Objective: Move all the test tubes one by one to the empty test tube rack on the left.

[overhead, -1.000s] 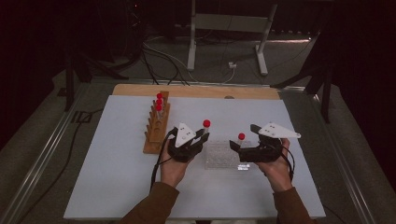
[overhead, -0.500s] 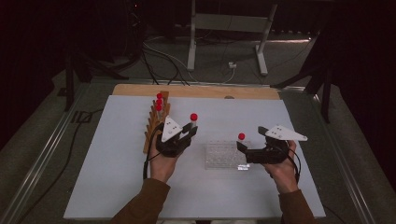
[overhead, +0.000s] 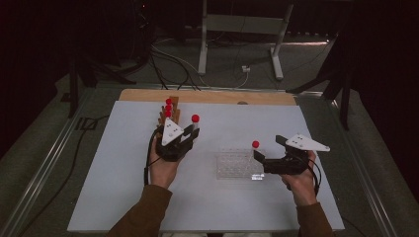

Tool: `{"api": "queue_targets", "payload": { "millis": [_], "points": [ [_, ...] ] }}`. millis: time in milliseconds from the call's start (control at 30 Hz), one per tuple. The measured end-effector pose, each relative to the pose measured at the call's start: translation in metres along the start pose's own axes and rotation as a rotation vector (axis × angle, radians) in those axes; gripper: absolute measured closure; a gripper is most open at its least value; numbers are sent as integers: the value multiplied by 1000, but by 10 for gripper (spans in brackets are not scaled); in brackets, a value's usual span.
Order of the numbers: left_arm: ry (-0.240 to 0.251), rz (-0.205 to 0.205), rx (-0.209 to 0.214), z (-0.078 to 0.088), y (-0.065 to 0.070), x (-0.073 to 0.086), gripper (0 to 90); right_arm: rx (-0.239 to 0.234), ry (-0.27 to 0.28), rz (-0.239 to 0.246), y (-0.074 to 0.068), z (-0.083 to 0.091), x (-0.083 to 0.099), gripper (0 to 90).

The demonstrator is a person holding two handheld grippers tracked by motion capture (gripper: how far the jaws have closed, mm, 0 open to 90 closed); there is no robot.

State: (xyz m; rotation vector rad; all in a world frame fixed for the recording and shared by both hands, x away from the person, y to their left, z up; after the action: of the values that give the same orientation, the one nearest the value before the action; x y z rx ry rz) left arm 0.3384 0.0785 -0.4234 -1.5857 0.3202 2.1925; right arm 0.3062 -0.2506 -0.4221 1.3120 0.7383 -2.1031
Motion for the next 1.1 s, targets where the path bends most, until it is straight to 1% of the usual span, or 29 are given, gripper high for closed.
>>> {"api": "queue_targets", "payload": {
  "millis": [500,567,700,900,1100],
  "points": [
    [15,22,-48,2,-23,-4,759,15,11,-22,8,8,4,0],
    [15,21,-57,2,-27,-5,759,27,3,-18,9,8,5,0],
    [16,17,-77,2,-34,-6,759,27,1,-26,11,7,7,0],
    [15,21,-103,1,-45,-5,759,29,1,-25,11,8,7,0],
    [12,35,-129,-2,-56,-1,759,32,2,-29,12,8,8,0]
  ]
}}
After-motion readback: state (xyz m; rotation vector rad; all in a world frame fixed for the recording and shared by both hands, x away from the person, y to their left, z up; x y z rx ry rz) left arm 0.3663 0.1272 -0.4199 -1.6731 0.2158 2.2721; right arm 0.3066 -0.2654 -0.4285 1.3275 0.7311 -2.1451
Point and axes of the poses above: each handheld gripper's, and its own axes: z roughly backward along the jaws, x roughly out of its underside, y roughly to its right, the point moved 2 cm from there along -z, roughly forward along the jaws, and after that the axes turned 10 degrees about -x, right-handed, at the moved point
